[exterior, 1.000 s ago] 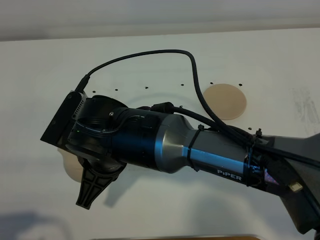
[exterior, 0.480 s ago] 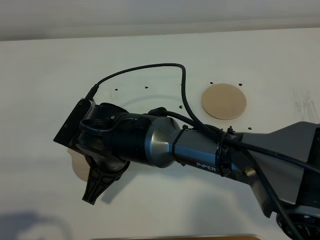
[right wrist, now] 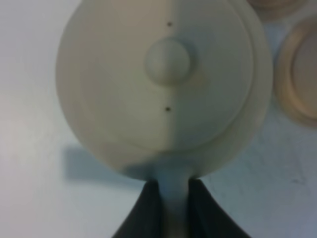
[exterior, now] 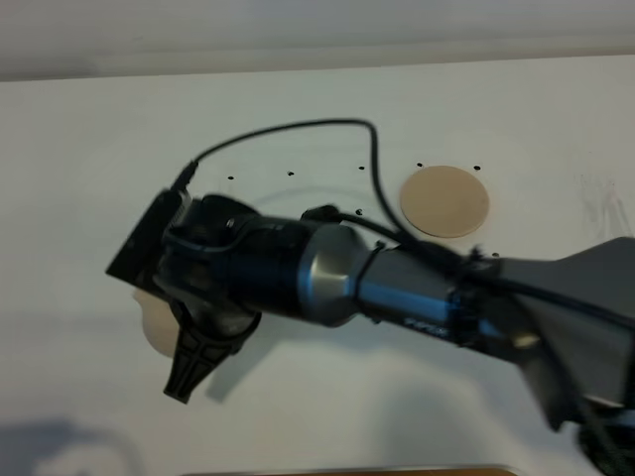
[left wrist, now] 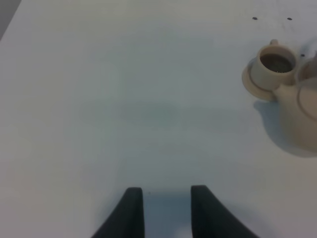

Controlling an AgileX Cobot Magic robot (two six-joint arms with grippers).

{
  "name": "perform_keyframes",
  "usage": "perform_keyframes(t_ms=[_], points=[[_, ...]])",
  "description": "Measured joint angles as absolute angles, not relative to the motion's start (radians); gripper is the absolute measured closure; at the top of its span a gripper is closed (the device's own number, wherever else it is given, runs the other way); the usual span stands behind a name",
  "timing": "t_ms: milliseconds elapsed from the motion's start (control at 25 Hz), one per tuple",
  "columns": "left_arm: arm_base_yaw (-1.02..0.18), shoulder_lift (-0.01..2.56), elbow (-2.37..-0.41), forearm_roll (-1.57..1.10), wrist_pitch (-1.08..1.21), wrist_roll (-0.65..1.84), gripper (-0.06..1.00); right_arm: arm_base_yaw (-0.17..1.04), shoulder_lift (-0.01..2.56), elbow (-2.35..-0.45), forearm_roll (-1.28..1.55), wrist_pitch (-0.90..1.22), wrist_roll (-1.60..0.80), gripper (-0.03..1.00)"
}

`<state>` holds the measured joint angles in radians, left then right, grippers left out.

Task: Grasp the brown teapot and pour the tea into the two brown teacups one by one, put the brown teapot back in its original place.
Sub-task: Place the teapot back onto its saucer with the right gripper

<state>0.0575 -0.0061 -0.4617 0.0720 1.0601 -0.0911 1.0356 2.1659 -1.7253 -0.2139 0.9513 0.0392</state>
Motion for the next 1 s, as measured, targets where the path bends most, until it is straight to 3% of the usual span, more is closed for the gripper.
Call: perform_keyframes(t_ms=[240, 1000], points=[[0.057, -0.006, -0.462, 0.072, 1.060, -0.091, 0.64, 0.986, 2.071, -1.725, -0.210, 0.986, 0.033, 0.88], [0.057, -0.006, -0.462, 0.072, 1.060, -0.091, 0.64, 0.521, 2.056, -1.725, -0.173, 1.073, 0.052, 0.88]])
